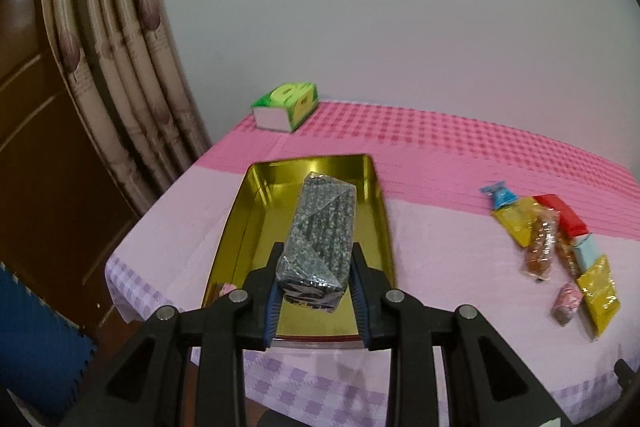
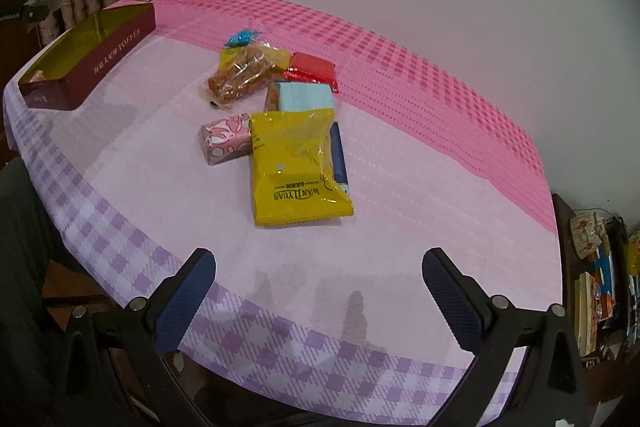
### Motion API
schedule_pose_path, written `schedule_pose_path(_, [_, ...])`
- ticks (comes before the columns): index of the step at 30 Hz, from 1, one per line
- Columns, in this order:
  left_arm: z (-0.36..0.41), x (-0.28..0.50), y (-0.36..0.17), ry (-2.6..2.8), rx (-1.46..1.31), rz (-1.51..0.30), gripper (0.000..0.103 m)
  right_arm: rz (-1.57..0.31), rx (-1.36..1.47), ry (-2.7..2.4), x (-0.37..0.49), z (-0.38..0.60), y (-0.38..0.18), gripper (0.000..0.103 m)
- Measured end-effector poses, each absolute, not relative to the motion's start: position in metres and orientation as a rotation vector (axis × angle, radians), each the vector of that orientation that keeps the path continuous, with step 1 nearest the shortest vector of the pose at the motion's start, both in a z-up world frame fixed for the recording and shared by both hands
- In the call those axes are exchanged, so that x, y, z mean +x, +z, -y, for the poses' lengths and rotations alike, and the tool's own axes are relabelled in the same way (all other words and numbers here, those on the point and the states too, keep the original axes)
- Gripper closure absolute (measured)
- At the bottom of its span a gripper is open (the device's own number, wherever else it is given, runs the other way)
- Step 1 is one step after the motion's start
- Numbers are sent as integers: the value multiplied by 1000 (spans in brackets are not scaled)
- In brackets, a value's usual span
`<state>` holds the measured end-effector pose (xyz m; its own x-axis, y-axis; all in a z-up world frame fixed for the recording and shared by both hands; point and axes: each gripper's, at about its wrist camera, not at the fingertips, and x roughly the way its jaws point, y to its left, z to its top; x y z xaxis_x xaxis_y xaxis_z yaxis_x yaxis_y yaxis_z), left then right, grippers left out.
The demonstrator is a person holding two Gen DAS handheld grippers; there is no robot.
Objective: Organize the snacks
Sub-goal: 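Carry the grey-green bar with the left gripper into the tin tray and release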
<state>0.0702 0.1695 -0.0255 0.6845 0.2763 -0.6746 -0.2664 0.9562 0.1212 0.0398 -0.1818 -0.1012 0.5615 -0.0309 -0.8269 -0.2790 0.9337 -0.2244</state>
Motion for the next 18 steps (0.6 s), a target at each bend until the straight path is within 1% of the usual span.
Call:
schedule_pose_path(8, [-203, 91, -66, 314, -60, -815, 73, -1012, -356, 142, 48, 184, -121, 0])
schedule_pose_path(18, [-242, 156, -93, 347, -134, -894, 73, -1032, -351, 151, 55, 181, -136, 0])
